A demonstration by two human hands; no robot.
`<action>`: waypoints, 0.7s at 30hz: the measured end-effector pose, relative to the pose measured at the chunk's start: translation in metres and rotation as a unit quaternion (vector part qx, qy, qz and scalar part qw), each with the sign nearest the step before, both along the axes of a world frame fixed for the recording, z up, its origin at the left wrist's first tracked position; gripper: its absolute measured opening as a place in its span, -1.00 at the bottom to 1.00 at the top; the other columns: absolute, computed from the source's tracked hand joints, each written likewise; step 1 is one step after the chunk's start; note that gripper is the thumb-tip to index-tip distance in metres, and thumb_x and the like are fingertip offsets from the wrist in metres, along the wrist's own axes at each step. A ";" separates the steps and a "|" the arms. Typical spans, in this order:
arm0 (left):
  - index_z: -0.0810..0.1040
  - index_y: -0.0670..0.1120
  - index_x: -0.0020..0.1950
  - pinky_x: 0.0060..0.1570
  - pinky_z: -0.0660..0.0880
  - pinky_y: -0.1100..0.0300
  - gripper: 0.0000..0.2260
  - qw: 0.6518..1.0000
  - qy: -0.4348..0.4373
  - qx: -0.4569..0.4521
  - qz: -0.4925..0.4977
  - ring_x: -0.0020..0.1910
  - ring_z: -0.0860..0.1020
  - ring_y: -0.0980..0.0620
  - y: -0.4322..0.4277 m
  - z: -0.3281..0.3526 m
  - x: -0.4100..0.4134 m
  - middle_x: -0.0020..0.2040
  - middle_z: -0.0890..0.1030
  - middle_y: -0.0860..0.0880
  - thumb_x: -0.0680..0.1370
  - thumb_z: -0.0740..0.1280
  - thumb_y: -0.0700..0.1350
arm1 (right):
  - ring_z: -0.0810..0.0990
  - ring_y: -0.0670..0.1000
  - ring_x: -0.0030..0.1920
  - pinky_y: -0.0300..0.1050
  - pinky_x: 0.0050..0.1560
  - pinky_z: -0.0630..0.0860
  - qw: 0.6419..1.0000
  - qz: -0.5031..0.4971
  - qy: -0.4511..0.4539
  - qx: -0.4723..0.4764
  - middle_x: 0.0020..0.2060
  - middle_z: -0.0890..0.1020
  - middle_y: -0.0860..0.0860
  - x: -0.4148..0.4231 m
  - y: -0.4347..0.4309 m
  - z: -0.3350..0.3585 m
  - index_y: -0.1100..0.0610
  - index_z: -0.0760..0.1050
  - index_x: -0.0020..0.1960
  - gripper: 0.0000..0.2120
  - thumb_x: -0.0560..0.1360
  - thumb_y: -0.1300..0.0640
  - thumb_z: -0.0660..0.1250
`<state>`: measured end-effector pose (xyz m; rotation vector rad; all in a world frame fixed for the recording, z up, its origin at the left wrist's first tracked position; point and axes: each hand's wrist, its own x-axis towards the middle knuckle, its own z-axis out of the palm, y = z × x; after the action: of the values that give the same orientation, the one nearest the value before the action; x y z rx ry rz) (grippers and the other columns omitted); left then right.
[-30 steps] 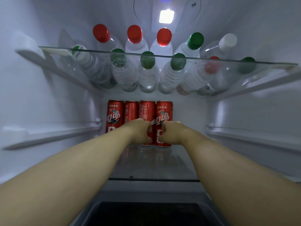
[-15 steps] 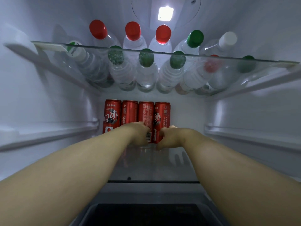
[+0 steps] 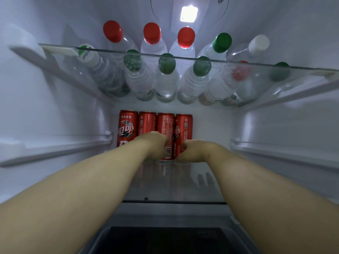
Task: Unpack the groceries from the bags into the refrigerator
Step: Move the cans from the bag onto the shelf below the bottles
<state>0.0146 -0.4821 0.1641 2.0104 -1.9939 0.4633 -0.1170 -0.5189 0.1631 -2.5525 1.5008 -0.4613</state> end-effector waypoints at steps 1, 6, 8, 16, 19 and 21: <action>0.42 -0.05 0.30 0.10 0.45 0.11 -0.69 1.000 0.002 -0.009 0.001 0.17 0.47 -0.05 0.001 0.001 0.000 0.26 0.45 -0.07 0.56 0.25 -0.07 | 0.49 0.06 0.07 -0.11 0.04 0.42 1.000 -0.005 -0.017 -0.002 0.05 0.50 0.06 0.001 -0.001 0.000 0.12 0.44 0.13 -0.76 0.49 0.09 0.31; 0.50 -0.05 0.14 0.00 0.51 0.08 -0.81 0.999 -0.009 -0.037 0.020 0.01 0.51 -0.03 0.015 0.005 -0.005 0.10 0.53 -0.03 0.56 0.23 -0.05 | 0.47 0.03 -0.13 -0.19 -0.23 0.39 0.998 -0.021 -0.067 -0.006 -0.17 0.47 0.04 0.002 0.006 0.005 0.15 0.42 -0.14 -0.96 0.47 0.18 0.26; 0.51 -0.04 0.13 0.04 0.52 0.03 -0.81 0.999 -0.009 -0.038 0.030 0.02 0.52 -0.04 0.022 0.006 -0.005 0.09 0.54 -0.02 0.55 0.23 -0.05 | 0.45 -0.02 -0.24 -0.22 -0.33 0.35 0.996 -0.022 -0.081 -0.020 -0.25 0.46 0.02 -0.001 0.013 0.007 0.13 0.38 -0.22 -0.89 0.48 0.19 0.25; 0.56 -0.01 0.02 -0.10 0.54 0.06 -0.85 0.990 0.037 -0.133 -0.016 -0.07 0.55 -0.03 0.067 0.011 -0.017 -0.02 0.58 -0.01 0.53 0.25 -0.01 | 0.48 0.00 -0.12 -0.13 -0.11 0.47 0.991 -0.007 -0.097 -0.092 -0.10 0.52 0.02 -0.024 0.067 0.010 0.12 0.44 0.03 -0.86 0.50 0.11 0.24; 0.56 0.01 0.01 -0.07 0.52 0.07 -0.84 0.981 0.075 -0.174 -0.038 -0.06 0.53 0.01 0.091 0.007 -0.024 -0.03 0.58 0.04 0.53 0.25 0.03 | 0.50 0.07 0.01 -0.02 0.02 0.50 0.980 -0.043 -0.079 -0.180 0.02 0.53 0.03 -0.031 0.086 0.002 0.07 0.44 0.10 -0.77 0.48 0.02 0.25; 0.55 0.03 0.01 -0.06 0.51 0.08 -0.84 0.973 0.101 -0.203 -0.051 -0.04 0.51 0.04 0.110 -0.001 -0.027 -0.07 0.55 0.08 0.53 0.25 0.05 | 0.48 0.08 0.05 -0.01 0.03 0.46 0.961 -0.054 -0.111 -0.246 0.04 0.51 0.04 -0.038 0.103 -0.007 0.07 0.44 0.12 -0.74 0.48 -0.01 0.24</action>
<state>-0.0125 -0.3722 0.1627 1.6285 -1.7061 0.5656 -0.1548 -0.4157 0.1556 -2.6404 1.6042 -1.2329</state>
